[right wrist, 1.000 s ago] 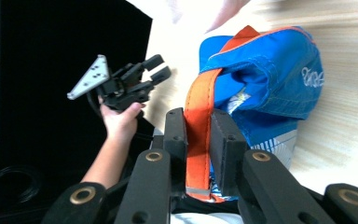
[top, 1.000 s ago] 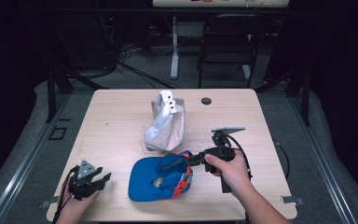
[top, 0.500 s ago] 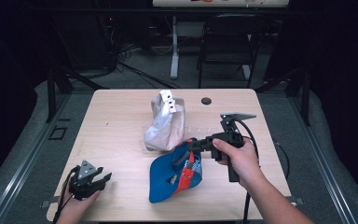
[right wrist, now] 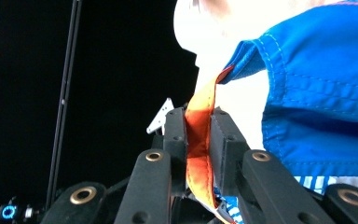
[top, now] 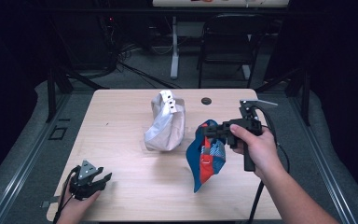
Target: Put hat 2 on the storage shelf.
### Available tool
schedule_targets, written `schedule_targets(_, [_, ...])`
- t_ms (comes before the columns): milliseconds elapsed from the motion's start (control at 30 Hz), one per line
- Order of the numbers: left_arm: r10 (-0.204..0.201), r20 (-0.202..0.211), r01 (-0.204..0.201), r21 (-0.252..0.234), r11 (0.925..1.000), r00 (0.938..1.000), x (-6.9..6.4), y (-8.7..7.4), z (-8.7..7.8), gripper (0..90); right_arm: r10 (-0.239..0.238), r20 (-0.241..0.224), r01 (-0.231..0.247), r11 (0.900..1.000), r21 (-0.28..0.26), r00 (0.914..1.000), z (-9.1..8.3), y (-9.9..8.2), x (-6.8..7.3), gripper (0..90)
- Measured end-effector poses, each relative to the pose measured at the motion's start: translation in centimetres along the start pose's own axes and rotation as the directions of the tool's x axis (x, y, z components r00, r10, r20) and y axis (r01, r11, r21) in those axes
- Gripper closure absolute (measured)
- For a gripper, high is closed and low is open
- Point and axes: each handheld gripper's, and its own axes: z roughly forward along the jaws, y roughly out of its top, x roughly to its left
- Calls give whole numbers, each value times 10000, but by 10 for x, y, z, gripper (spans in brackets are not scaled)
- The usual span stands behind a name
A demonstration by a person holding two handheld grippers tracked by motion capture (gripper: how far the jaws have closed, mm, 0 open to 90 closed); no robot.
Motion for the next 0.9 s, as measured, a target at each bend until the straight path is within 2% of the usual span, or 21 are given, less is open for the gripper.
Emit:
schedule_targets(200, [-22, 2, 22, 23, 10000, 10000, -1, 0, 1, 561, 105, 41, -103, 9983, -579, 9999, -19, 10, 3, 783])
schedule_targets(367, [-38, 60, 37, 53, 10000, 10000, 0, 0, 0, 560, 139, -66, -146, 9937, -1109, 9999, -34, 25, 13, 783])
schedule_targets(633, [-297, 215, 299, -68, 9995, 9993, 2, 0, 1, 527, 112, 215, -74, 9856, -1691, 9997, -44, 43, 24, 783])
schedule_targets(867, [-301, 209, 303, -87, 9995, 9993, 2, 0, 1, 489, 138, 513, -27, 9777, -2101, 9986, -49, 58, 28, 783])
schedule_targets(900, [-267, 215, 269, -74, 9996, 9994, 2, 0, 1, 487, 268, 510, -142, 9723, -2333, 9983, -50, 63, 29, 783])
